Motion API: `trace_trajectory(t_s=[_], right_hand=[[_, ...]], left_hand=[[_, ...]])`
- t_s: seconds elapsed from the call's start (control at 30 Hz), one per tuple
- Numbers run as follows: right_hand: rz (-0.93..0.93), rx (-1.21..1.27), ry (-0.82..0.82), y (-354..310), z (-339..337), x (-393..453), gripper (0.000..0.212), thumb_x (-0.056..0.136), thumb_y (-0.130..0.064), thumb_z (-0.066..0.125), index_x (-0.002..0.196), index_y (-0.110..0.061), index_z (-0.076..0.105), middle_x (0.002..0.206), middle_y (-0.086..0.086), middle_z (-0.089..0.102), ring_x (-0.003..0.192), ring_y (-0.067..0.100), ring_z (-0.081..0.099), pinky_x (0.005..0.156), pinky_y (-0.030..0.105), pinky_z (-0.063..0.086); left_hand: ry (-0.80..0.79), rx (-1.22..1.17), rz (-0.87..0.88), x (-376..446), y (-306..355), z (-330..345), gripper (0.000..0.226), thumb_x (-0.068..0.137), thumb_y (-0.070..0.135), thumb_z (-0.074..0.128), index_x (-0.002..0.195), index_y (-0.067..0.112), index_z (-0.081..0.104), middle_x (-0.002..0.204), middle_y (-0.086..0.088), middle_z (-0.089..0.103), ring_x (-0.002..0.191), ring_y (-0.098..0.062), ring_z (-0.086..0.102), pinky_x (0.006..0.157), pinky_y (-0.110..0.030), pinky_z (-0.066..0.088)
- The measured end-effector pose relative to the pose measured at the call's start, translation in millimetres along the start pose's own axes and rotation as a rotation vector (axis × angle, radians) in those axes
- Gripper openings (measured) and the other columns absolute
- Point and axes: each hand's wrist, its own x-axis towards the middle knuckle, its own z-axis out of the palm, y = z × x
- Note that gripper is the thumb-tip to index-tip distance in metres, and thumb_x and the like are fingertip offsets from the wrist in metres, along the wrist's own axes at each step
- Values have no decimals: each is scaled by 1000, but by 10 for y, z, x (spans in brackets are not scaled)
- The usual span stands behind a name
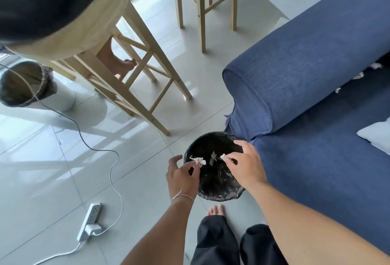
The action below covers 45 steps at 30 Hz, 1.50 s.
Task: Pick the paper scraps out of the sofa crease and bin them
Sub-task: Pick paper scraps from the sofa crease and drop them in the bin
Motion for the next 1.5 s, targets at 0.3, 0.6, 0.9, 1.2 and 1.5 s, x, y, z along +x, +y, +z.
trace_trajectory(t_s=[0.3,0.6,0.9,1.2,1.5], right_hand=[[93,52,39,89,-48,60,33,85,-45,71,109,-24,77,133,-2,58,127,21,47,106,39,42],[-88,-130,63,385,-61,-245,60,87,-63,51,130,-23,65,145,5,53,145,24,36,123,50,18],[-103,-429,-69,826,-427,-315,87,86,-82,17,158,-32,18,168,6,12,155,28,5,124,54,2],[27,-326,-54,1167,-940,-198,73,95,-64,12,159,-29,7,168,6,-5,155,23,-8,125,45,-4],[109,-244,187,1946,-1813,205,61,101,-45,37,156,-18,29,166,3,21,154,22,13,124,46,13]], left_hand=[[-8,63,84,35,171,130,21,91,46,68,102,32,79,134,6,49,121,-22,48,109,-42,40],[-56,91,27,-175,221,260,26,92,44,65,108,28,77,134,4,50,121,-25,51,109,-44,40],[-110,73,110,-336,646,423,42,99,33,52,141,30,56,154,-2,37,139,-26,40,117,-38,28],[-200,93,685,-668,1317,668,45,95,19,59,140,17,57,140,-9,50,125,-27,55,103,-45,49],[-120,49,1003,-760,2891,1213,43,95,25,63,136,12,60,134,-13,56,117,-30,58,98,-41,49]])
